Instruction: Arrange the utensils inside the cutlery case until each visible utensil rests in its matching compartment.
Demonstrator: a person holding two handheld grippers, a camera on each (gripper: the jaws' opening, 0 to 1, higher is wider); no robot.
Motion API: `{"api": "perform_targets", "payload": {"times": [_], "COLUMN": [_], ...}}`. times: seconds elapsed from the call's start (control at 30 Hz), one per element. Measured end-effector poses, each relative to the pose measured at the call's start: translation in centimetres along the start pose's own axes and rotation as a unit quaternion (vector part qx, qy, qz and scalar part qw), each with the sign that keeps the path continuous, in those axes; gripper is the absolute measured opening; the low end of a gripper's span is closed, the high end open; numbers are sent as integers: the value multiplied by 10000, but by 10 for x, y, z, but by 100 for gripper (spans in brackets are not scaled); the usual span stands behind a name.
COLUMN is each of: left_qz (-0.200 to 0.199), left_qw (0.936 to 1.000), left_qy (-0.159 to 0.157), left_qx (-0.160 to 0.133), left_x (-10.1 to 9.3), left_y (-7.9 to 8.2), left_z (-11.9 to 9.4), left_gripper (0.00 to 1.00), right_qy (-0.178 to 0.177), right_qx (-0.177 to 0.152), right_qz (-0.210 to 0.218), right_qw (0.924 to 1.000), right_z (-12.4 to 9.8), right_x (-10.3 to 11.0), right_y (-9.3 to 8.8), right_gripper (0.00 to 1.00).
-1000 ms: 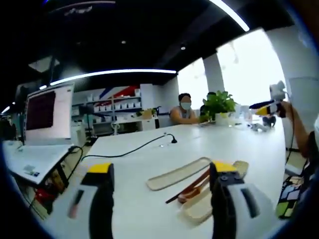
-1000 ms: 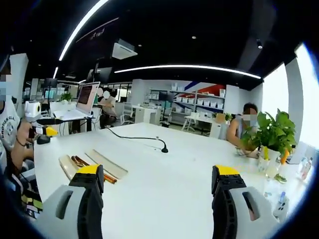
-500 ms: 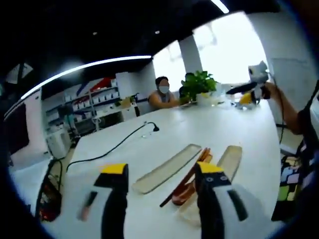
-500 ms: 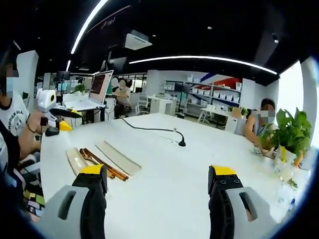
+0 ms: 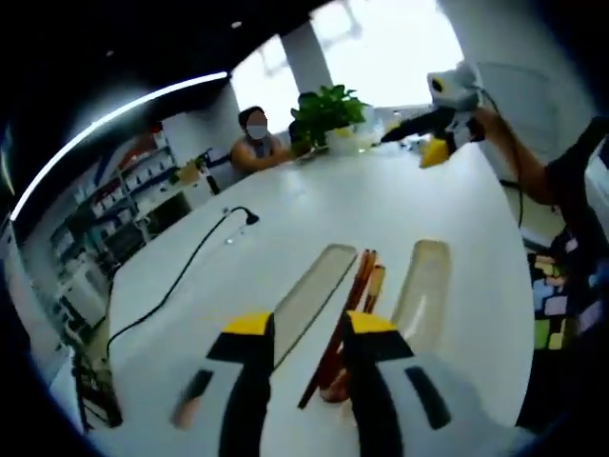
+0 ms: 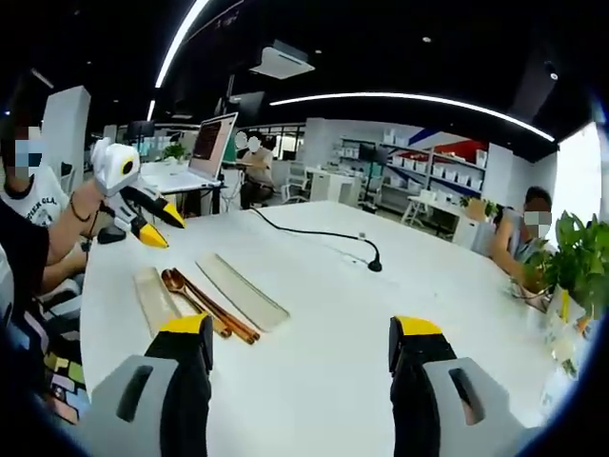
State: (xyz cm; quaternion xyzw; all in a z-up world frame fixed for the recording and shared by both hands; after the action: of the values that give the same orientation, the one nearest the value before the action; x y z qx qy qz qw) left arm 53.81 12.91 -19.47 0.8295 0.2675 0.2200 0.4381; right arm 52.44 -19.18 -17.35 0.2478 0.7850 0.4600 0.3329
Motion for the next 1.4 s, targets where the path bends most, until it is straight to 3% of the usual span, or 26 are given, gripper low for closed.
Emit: {"api": "perform_targets", "payload": {"times": [0.1, 0.23, 0.37, 0.57, 0.67, 0.87, 1.4], "left_qz": [222, 292, 29, 401, 624, 896, 1021], "left_qw": [9989, 9970, 9914, 9868, 9807, 9724, 9483], "left_qy": [-109, -250, -325, -528, -809, -904, -1265], "left_qx": [387, 678, 1269, 1479, 1670, 1953, 2725], "left_x": [0, 0, 1, -2, -8, -9, -8], "left_y": [0, 4, 1, 2, 2, 4, -9], "left_z": [9, 22, 28, 41, 49, 64, 89], "left_gripper": [29, 26, 24, 20, 19, 16, 12], "right_qy": [124, 188, 283, 435, 530, 690, 1295], "right_qx": [50, 133, 167, 225, 293, 429, 805], "right_qz": [-9, -43, -31, -89, -167, -247, -830], "right_qw": [9999, 9997, 9995, 9988, 9980, 9964, 9848], "right_z": [6, 12, 19, 29, 37, 50, 80], "right_x": [3, 5, 5, 10, 12, 14, 23], "right_y": [-2, -4, -5, -7, -8, -11, -16], "right_gripper": [74, 74, 71, 68, 67, 63, 43]}}
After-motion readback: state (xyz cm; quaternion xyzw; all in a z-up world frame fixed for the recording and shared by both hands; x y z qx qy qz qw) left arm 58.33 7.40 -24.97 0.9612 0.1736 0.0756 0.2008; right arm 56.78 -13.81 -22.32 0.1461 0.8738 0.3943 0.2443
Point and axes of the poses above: the point that each gripper's makers call its tool centre point, and the gripper's own axes: z roughly forward along the fingers, x roughly to its left, y roughly out of its top, the point moved 7 cm from there along -z, roughly backward along the fingers, and after that the axes turned 10 degrees about -z, right-handed, at the moved point
